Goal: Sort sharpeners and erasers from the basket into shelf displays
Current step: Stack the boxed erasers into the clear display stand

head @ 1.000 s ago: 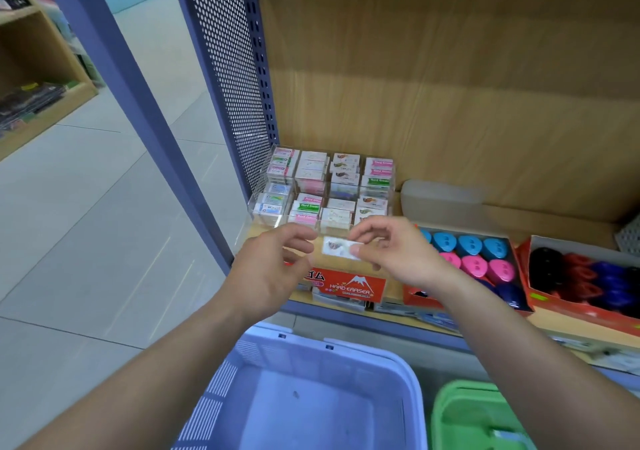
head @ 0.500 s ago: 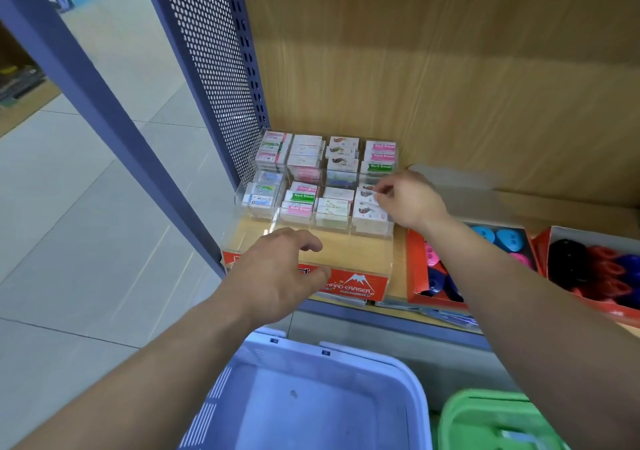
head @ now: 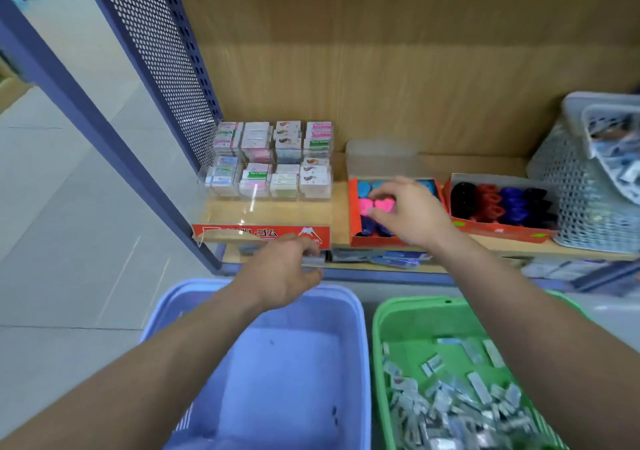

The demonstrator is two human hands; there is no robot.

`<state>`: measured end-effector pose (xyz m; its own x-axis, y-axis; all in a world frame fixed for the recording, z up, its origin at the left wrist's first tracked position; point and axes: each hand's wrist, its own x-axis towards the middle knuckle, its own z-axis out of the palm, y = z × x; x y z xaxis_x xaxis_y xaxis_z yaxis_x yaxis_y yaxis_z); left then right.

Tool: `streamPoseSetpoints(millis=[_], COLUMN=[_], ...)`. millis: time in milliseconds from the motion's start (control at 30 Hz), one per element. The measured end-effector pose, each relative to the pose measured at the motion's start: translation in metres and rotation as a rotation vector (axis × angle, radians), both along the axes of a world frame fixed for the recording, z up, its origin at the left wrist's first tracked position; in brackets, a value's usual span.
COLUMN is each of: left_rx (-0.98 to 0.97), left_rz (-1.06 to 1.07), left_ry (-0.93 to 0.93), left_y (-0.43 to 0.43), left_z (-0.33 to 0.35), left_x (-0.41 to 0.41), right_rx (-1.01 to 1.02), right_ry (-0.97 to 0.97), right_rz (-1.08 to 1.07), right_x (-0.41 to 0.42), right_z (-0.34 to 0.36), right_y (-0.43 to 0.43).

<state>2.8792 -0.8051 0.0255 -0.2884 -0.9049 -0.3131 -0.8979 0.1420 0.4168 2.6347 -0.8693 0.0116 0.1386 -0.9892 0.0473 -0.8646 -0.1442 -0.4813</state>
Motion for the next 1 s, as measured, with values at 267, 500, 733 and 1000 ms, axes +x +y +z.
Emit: streamPoseSetpoints(millis=[267, 500, 733, 1000], left_rx=[0.121, 0.427, 0.588, 0.574], left_rz=[-0.282, -0.157, 0.062, 0.256], left_ry=[0.043, 0.050, -0.019, 0.132], left_y=[0.098, 0.137, 0.139, 0.140], left_z=[-0.046, -0.155, -0.243, -0.293], left_x=[-0.117, -0.205, -0.246, -0.262], right_rx=[0.280, 0.745, 1.009, 0.959], right_ry=[0.121, 0.256, 0.237, 0.057], right_rz=[-0.078, -0.009, 0.043, -0.013], right_x=[-0.135, -0.198, -0.215, -0.202], right_z=[-0.067, -0.164, -0.238, -0.275], right_y=[0.169, 0.215, 0.203, 0.205])
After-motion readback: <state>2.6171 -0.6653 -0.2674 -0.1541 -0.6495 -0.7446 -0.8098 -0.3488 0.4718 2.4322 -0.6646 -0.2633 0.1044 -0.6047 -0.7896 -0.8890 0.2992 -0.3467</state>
